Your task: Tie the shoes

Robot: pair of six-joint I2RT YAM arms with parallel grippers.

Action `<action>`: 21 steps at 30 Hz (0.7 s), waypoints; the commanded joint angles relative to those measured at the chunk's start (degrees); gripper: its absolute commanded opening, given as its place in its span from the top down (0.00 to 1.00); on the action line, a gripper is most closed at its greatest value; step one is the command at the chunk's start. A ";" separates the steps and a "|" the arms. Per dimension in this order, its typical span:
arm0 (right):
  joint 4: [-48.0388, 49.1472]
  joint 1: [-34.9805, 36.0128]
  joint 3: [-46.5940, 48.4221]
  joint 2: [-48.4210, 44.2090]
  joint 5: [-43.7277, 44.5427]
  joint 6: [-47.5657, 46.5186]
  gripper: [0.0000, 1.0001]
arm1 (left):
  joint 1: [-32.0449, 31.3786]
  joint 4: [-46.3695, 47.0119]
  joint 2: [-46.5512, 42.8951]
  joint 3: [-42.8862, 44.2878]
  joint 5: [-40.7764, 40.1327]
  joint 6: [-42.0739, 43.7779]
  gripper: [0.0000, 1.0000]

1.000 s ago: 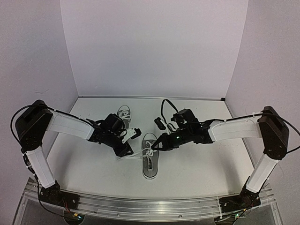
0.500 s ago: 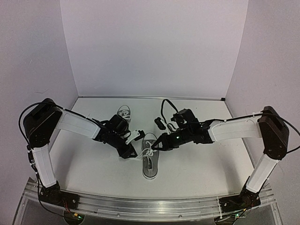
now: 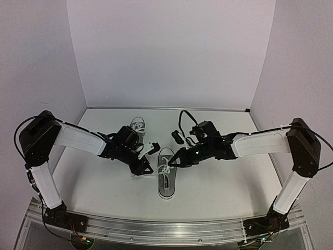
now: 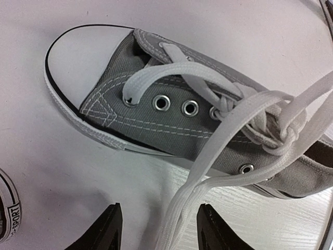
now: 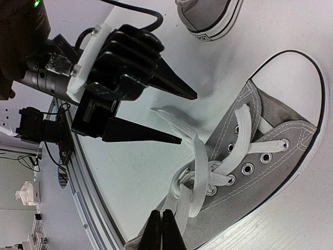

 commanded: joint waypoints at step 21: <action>0.49 0.35 1.71 -0.60 0.59 -0.51 1.00 | -0.02 -3.21 5.92 6.83 -2.87 -3.38 0.58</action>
